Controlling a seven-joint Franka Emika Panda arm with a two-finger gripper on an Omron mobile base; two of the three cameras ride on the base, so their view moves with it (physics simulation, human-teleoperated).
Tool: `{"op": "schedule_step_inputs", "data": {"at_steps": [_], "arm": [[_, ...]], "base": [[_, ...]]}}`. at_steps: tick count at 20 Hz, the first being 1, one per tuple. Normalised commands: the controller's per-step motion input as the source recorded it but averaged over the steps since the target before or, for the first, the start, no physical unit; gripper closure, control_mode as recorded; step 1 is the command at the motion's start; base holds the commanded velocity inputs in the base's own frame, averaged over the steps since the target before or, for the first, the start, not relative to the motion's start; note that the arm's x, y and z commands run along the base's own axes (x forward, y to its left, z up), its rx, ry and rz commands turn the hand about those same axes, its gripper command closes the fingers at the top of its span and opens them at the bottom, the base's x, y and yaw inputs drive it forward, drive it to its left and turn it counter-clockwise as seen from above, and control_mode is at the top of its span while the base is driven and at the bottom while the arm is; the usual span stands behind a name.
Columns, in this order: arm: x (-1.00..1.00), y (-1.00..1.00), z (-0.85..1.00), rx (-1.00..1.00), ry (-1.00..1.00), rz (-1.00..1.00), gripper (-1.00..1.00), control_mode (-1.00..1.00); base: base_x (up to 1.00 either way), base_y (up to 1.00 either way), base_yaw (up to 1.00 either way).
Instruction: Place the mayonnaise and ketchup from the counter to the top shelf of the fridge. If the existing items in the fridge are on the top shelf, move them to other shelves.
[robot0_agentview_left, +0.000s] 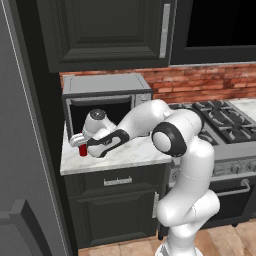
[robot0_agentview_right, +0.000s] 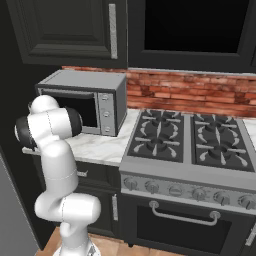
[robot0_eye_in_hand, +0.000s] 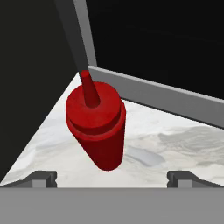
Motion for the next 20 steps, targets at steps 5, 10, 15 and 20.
{"op": "schedule_step_inputs", "data": {"at_steps": [5, 10, 15, 20], "arm": [[0.14, 0.12, -0.05, -0.02, -0.02, -0.02, -1.00, -1.00], [0.01, 0.10, -0.02, -0.02, -0.05, 0.00, -1.00, -1.00], [0.01, 0.09, 0.00, 0.00, -0.04, 0.00, -1.00, -1.00], [0.04, 0.05, -0.01, 0.00, -0.05, 0.00, -1.00, -1.00]], "base": [[0.00, 0.00, 0.00], [0.00, 0.00, 0.00], [0.00, 0.00, 0.00], [0.00, 0.00, 0.00]]}}
